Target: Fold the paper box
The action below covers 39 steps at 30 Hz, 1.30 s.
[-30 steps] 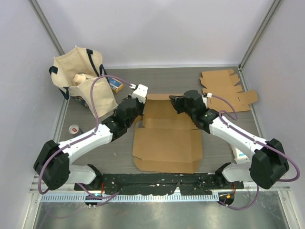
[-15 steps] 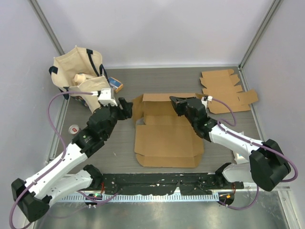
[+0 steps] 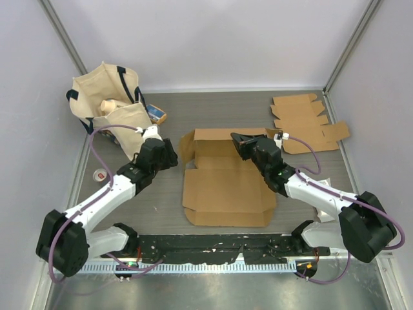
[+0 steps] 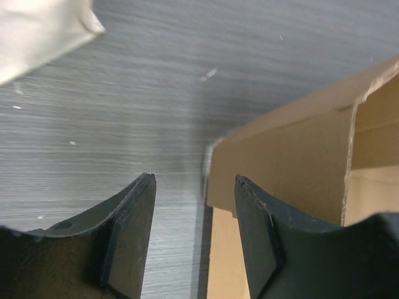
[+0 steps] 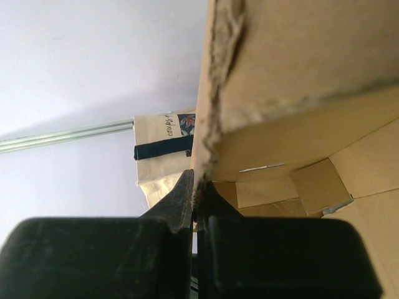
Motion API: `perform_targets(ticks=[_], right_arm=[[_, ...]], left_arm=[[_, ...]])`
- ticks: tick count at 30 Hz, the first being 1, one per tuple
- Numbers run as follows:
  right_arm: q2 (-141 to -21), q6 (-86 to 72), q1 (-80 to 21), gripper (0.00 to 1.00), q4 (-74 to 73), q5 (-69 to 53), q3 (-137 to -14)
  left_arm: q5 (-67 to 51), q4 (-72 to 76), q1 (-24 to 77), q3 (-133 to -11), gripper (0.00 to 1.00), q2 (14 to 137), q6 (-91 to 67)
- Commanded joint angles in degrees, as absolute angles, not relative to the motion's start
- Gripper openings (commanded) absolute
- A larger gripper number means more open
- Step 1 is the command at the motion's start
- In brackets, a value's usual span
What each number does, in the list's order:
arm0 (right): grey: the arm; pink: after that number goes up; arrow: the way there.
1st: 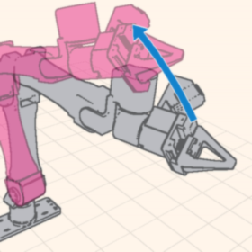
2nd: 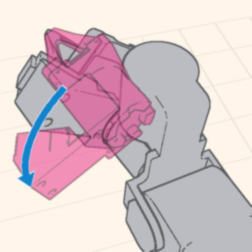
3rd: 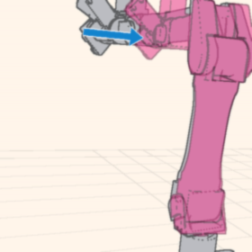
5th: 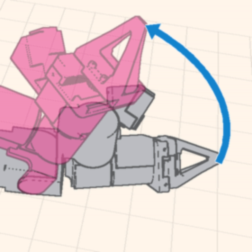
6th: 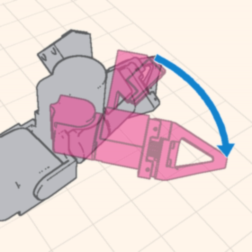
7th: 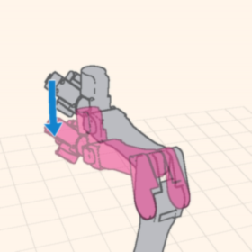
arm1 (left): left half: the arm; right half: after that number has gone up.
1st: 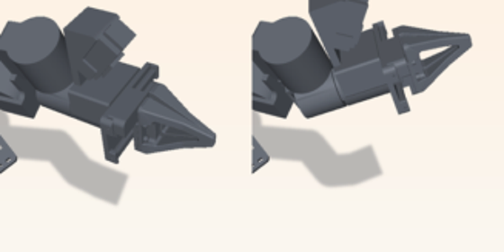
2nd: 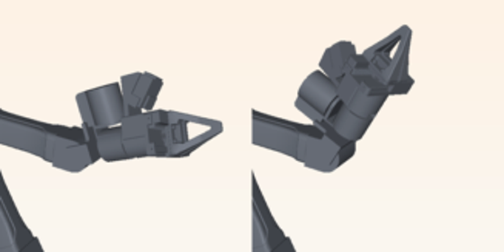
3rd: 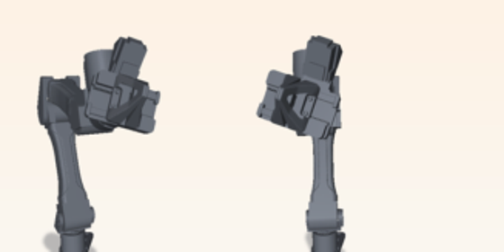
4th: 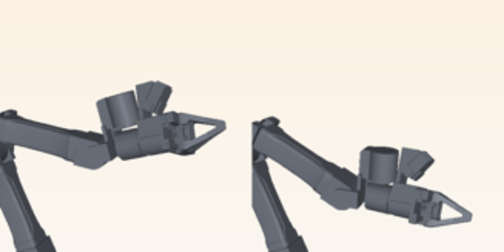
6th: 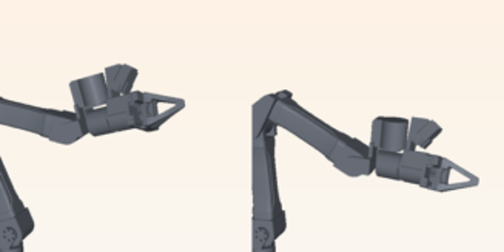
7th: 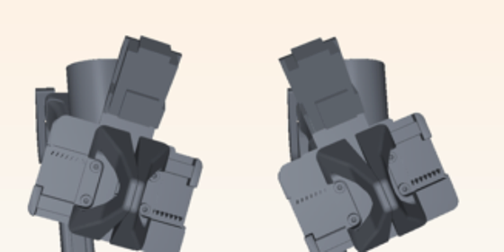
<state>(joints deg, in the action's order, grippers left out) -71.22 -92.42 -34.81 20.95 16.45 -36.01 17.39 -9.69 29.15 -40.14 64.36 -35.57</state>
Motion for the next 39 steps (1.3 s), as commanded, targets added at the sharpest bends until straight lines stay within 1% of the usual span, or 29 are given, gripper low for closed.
perform_targets(ticks=[1,3,9,13,19,22,28,29,30,31,35,39], right_arm=[[-69.8,-91.5,-34.6,0.02,21.4,17.8,-37.1],[-70.0,-91.7,-34.6,0.02,21.0,17.8,-37.5],[-70.0,-92.3,-34.6,0.02,18.5,18.5,-38.3],[-70.8,-92.5,-34.8,0.02,18.3,18.3,-38.8],[-70.4,-92.5,-35.0,0.02,17.6,19.0,-38.8],[-70.0,-92.4,-34.9,0.02,17.2,19.4,-38.8],[-70.3,-92.5,-35.1,0.02,17.2,19.3,-39.0],[-70.4,-92.5,-35.1,0.02,17.1,19.3,-39.1],[-70.4,-92.4,-35.0,0.02,16.5,19.3,-39.2],[-70.3,-92.5,-35.1,0.02,16.3,19.6,-39.4],[-70.1,-92.5,-35.1,0.02,16.0,20.0,-39.5],[-70.0,-92.5,-35.0,0.02,16.0,20.1,-39.7]], left_arm=[[6.9,-4.8,29.1,-41.8,0.55,66.3,-35.2],[3.3,-2.4,29.2,-42.0,0.55,66.2,-35.3],[-2.7,3.2,29.2,-43.4,0.55,64.9,-34.8],[-8.7,3.2,29.3,-46.7,0.56,68.4,-36.1],[-6.5,3.4,29.2,-46.4,0.58,67.8,-37.4],[-1.3,-4.5,29.2,-47.6,0.57,67.0,-36.8],[-0.4,-2.1,29.3,-42.5,0.64,60.6,-37.1],[1.6,-5.3,29.2,-43.1,0.63,60.1,-37.8],[4.1,-7.2,29.3,-43.1,0.58,58.6,-38.2],[4.6,-8.0,29.2,-42.5,0.57,57.5,-38.8],[2.6,-8.1,29.2,-35.6,0.60,51.3,-42.8],[-1.7,-9.8,30.5,-31.5,0.66,49.4,-48.1]])
